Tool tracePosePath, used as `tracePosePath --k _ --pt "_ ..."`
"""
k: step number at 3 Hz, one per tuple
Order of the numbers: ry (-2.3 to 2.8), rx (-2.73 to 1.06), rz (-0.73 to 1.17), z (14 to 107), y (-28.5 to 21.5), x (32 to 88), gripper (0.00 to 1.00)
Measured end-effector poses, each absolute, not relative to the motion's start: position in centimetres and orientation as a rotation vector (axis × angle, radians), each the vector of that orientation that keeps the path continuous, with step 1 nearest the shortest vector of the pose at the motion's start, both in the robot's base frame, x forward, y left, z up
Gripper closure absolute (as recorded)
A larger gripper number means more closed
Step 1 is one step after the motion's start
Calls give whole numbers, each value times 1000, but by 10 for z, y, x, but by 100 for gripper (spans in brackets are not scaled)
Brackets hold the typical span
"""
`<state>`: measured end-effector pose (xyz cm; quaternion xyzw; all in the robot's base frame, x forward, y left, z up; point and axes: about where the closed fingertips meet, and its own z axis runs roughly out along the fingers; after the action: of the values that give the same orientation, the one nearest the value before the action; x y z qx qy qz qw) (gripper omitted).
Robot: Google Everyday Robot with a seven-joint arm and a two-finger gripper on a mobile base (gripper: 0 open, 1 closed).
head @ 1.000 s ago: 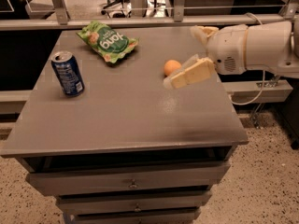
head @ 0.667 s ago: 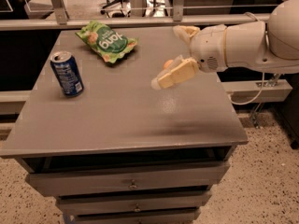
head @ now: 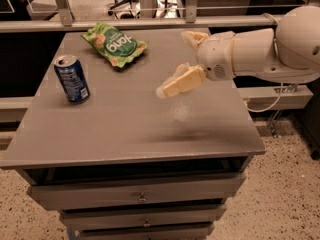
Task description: Pick pepsi can
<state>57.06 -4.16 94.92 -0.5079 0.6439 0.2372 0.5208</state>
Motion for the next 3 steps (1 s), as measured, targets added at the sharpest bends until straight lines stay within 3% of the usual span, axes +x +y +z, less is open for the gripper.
tracePosePath --k 3 --pt "1429 -1289 751 900 55 613 0"
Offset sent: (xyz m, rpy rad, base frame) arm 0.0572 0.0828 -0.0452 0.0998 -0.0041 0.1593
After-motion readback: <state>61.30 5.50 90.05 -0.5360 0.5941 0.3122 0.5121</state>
